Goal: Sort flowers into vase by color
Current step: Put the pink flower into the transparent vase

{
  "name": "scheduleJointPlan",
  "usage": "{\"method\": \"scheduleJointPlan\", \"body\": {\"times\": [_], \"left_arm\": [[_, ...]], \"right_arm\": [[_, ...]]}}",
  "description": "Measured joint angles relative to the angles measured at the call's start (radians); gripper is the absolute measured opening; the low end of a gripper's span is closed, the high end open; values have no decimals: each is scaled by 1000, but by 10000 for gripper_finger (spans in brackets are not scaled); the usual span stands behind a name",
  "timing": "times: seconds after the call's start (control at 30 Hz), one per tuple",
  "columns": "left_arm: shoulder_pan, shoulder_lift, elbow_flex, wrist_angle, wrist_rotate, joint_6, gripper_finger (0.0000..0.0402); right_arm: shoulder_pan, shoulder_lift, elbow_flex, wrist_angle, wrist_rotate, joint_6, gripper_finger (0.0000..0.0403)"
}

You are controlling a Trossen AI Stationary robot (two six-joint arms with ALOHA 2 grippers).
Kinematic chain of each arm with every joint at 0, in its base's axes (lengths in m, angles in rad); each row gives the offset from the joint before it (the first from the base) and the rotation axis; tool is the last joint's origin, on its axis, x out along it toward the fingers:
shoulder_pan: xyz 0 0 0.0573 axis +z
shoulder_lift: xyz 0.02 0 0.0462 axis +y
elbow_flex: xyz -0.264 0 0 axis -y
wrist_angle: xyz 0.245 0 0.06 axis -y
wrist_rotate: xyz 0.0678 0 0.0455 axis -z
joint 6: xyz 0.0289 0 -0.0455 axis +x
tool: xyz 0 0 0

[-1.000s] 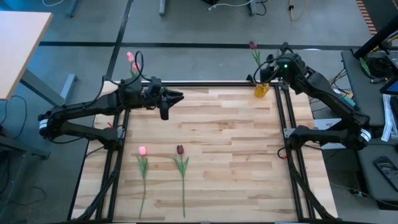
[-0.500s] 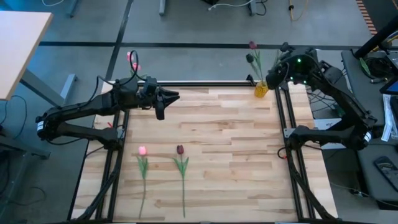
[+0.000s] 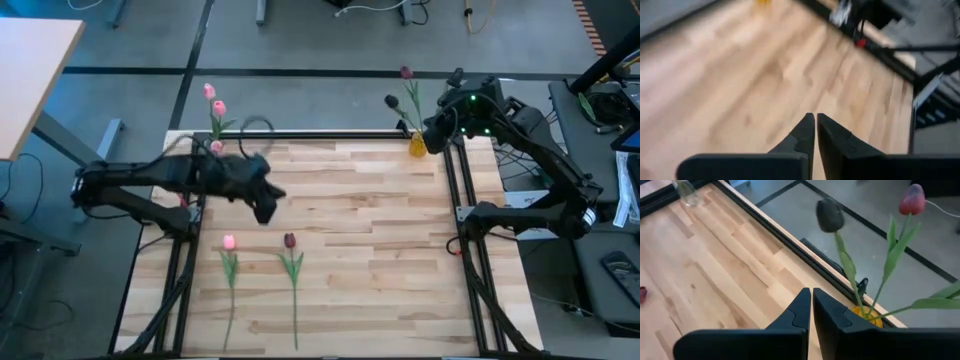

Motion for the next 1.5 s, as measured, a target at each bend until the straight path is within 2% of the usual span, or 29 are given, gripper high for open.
{"method": "scheduleJointPlan", "body": {"times": [0.23,0.53,0.67,0.87,0.97,1.1,1.27,1.5], "left_arm": [[-247,114,32,-123,-63,-375,0],[-550,188,11,-292,-60,-1102,0],[-617,194,-52,-381,-58,-1401,0],[-580,117,-228,-318,-13,-1444,7],[-553,53,-345,-207,5,-1451,27],[-521,-9,-487,-87,82,-1485,70],[-513,-25,-590,-118,175,-1633,115],[-509,-21,-663,-92,175,-1676,111]], "right_arm": [[0,-2,0,2,-51,-34,13],[0,-7,0,2,-143,-83,13],[0,-7,0,2,-155,-106,13],[0,-7,0,2,-177,-115,13],[0,-7,0,2,-184,-113,13],[0,-8,0,1,-185,-112,13],[0,-8,0,1,-184,-112,13],[0,-8,0,5,-181,-111,13]]}}
